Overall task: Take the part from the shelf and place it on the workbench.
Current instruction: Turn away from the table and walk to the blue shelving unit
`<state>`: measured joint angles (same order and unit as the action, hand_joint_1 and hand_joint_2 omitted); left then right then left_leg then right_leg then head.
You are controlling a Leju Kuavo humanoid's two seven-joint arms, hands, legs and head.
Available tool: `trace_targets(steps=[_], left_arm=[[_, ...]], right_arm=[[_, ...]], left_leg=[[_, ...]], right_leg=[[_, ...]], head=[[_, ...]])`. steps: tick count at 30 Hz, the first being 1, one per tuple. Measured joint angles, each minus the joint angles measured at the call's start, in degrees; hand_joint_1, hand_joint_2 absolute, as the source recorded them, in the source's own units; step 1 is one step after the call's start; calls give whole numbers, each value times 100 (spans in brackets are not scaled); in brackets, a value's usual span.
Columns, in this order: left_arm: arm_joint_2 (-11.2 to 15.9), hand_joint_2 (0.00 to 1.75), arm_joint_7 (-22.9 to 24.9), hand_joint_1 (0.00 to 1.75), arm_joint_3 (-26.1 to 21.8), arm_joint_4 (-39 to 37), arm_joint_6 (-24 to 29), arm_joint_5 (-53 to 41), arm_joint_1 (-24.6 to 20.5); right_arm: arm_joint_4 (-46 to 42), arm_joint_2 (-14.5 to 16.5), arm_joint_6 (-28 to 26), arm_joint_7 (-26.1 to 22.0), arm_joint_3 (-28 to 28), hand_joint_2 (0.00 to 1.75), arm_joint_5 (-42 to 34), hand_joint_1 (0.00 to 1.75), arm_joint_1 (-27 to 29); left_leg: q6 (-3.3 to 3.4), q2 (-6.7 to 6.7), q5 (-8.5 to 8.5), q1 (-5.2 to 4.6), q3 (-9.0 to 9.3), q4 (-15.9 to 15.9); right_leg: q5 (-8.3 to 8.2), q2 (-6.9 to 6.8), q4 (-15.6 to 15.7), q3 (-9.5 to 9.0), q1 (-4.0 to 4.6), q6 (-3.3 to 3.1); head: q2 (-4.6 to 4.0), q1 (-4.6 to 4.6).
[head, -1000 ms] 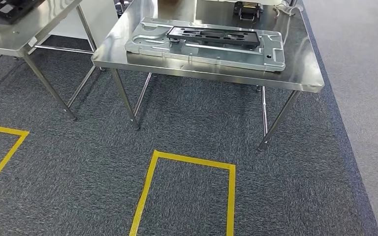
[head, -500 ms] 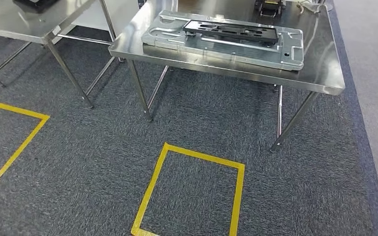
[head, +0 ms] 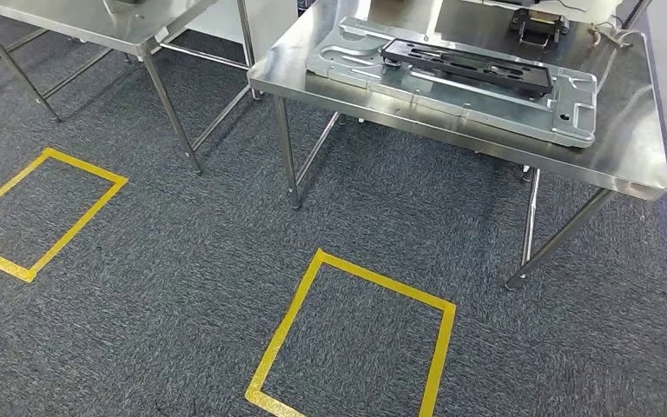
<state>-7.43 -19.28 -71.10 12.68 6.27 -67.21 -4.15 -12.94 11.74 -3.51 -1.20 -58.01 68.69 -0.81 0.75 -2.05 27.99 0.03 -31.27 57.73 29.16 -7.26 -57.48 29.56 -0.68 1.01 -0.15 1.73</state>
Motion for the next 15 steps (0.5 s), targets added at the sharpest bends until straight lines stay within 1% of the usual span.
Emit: trace_targets(steps=[1, 2, 3, 4, 5, 6, 7, 8, 9, 10, 11, 12, 13, 14, 15], left_arm=[[0, 0, 0, 0, 0, 0, 0, 0, 1], [-2, 0, -1, 0, 0, 0, 0, 0, 2], [-11, 0, -2, 0, 0, 0, 0, -1, -5], [-21, 0, -3, 0, 0, 0, 0, -2, -9], [-31, 0, -4, 0, 0, 0, 0, -4, -13], [-39, 0, -4, 0, 0, 0, 0, -7, -14], [-40, 0, -4, 0, 0, 0, 0, -9, -8], [-44, 0, -4, 0, 0, 0, 0, -13, -5], [-53, 0, -4, 0, 0, 0, 0, -15, -6], [-64, 0, -3, 0, 0, 1, 0, -17, -11], [-75, 0, -3, 0, 0, 1, 1, -19, -14], [-84, 0, -3, 0, 0, 2, 1, -19, -15], [-87, 0, -4, 0, 0, 2, 2, -19, -10], [-87, 0, -4, 0, 1, 2, 3, -19, -1], [-91, 0, -4, 0, 1, 1, 3, -19, 6]], right_arm=[[0, 0, 2, -1, 0, 0, 1, 0, 0], [0, -1, 4, -1, 0, 0, 3, 0, 1], [0, -1, 9, -2, -2, 0, 6, 0, 10], [0, -1, 13, -3, -5, 0, 8, 0, 22], [0, -2, 16, -3, -9, 0, 11, 0, 34], [0, -1, 18, -5, -14, 0, 13, 0, 44], [0, -1, 18, -6, -19, 0, 14, 0, 48], [0, -1, 18, -8, -22, 0, 14, 0, 51], [0, -1, 18, -9, -27, 0, 14, 0, 53], [0, -1, 19, -11, -32, 0, 14, 0, 54], [0, 0, 19, -13, -34, 0, 14, 0, 52], [0, 0, 19, -15, -37, 0, 14, 0, 48], [0, 1, 19, -17, -38, 0, 14, 0, 41], [0, 2, 18, -19, -39, 0, 14, 0, 37], [-1, 3, 17, -20, -39, 0, 14, 0, 38]], left_leg=[[11, 7, -8, 10, 9, -9], [27, 18, -23, 24, 23, -24], [67, 78, -52, 32, 18, -38], [108, 174, -82, 33, 10, -50], [140, 279, -107, 27, -5, -55], [166, 407, -125, 14, -23, -50], [166, 506, -127, 7, -23, -39], [161, 581, -125, 6, -21, -25], [146, 658, -122, 1, -30, -3], [121, 722, -119, -2, -49, 21], [87, 778, -120, 0, -74, 38], [47, 835, -126, 4, -101, 44], [5, 895, -139, 8, -124, 38], [-27, 916, -142, 14, -140, 43], [-56, 828, -105, 11, -170, 100]], right_leg=[[5, 12, -2, 0, -4, 8], [23, 56, -14, 3, -12, 22], [232, 229, -347, 156, -22, 33], [456, 406, -799, 368, -32, 41], [643, 572, -1226, 570, -38, 41], [734, 711, -1522, 715, -39, 29], [563, 742, -1370, 648, -40, 12], [336, 804, -1006, 478, -39, -11], [159, 950, -602, 295, -42, -38], [57, 1066, -311, 171, -44, -54], [25, 1150, -147, 108, -41, -63], [34, 1190, -77, 86, -33, -70], [19, 1123, -60, 81, -30, -81], [3, 1056, -36, 70, -38, -107], [-14, 989, -5, 54, -48, -142]], head=[[0, 0], [0, 0], [0, 0], [0, 0], [0, 0], [0, 0], [0, 0], [0, 0], [0, 0], [0, 0], [0, 0], [0, 0], [0, 0], [0, 0], [0, 1]])
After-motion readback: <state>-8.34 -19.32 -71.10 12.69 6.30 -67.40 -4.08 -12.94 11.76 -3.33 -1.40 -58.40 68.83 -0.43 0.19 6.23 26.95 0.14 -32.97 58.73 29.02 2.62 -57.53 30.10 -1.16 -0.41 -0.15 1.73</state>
